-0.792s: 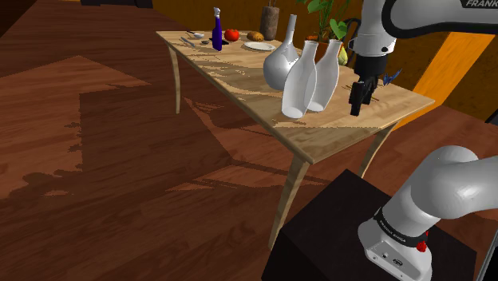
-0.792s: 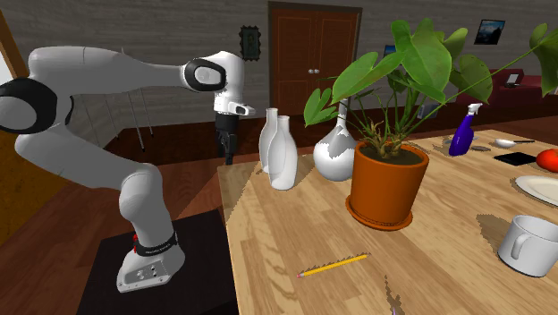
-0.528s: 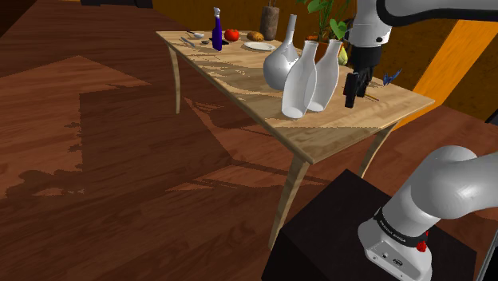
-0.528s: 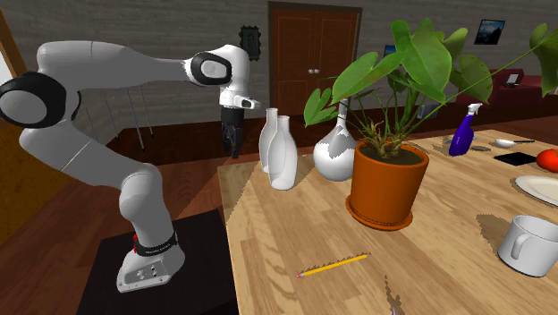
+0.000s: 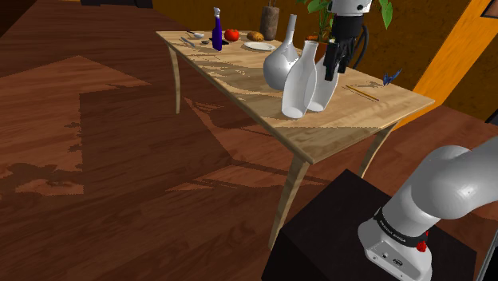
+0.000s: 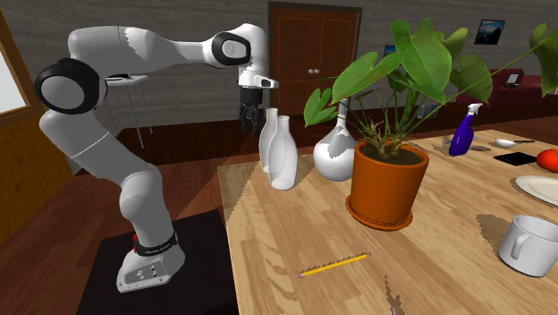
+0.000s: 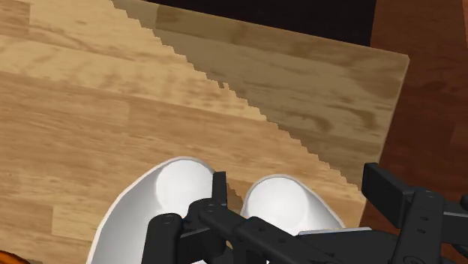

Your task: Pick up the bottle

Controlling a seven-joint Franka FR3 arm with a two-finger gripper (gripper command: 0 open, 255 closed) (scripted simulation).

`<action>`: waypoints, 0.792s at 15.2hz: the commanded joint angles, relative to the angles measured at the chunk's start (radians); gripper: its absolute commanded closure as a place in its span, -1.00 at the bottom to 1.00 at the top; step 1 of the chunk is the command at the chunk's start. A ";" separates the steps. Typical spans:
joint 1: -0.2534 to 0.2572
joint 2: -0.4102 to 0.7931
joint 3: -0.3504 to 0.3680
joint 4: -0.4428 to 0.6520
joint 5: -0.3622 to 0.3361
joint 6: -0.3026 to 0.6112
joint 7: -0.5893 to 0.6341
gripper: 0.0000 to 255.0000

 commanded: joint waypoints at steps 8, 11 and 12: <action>0.012 0.288 0.008 0.454 0.041 -0.093 0.004 -1.00; 0.013 0.308 0.008 0.468 0.046 -0.079 0.004 -1.00; 0.013 0.302 0.008 0.447 0.046 -0.064 0.004 -1.00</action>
